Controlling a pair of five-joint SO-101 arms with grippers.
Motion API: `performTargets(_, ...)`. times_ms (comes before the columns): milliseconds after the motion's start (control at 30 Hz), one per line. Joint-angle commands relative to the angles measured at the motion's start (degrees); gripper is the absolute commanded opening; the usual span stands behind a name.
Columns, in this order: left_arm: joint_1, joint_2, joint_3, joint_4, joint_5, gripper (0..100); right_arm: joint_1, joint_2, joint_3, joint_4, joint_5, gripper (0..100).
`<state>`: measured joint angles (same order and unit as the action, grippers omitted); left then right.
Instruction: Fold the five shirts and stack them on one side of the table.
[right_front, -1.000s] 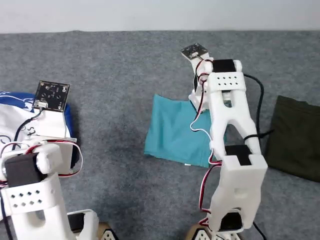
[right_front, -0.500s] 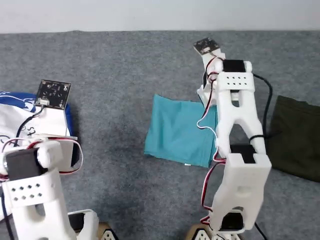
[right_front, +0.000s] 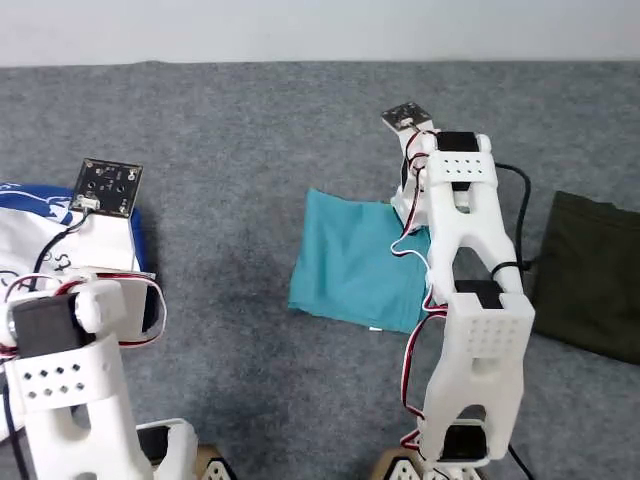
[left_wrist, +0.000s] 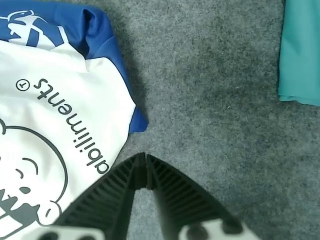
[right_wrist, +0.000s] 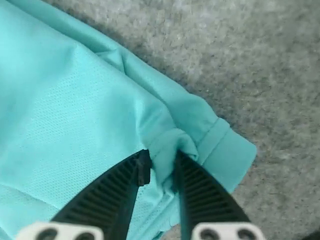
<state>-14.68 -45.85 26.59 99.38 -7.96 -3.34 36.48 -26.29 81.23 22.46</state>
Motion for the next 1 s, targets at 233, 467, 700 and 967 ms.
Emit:
performTargets(233, 0.26, 0.26, -0.57, 0.62, -0.70, 1, 1.89, -6.90, -2.90, 2.24, 3.08, 1.0)
performTargets(467, 0.26, 0.26, -0.57, 0.62, -0.70, 1, 4.62, -10.95, -2.99, -0.31, 10.64, 1.0)
performTargets(700, 0.26, 0.26, -0.48, 0.62, -0.70, 1, 6.73, -10.68, -5.54, -5.23, 14.33, 1.0)
performTargets(967, 0.26, 0.26, -0.48, 0.70, -0.70, 1, 6.46, -4.62, -10.02, -10.42, 17.32, 1.2)
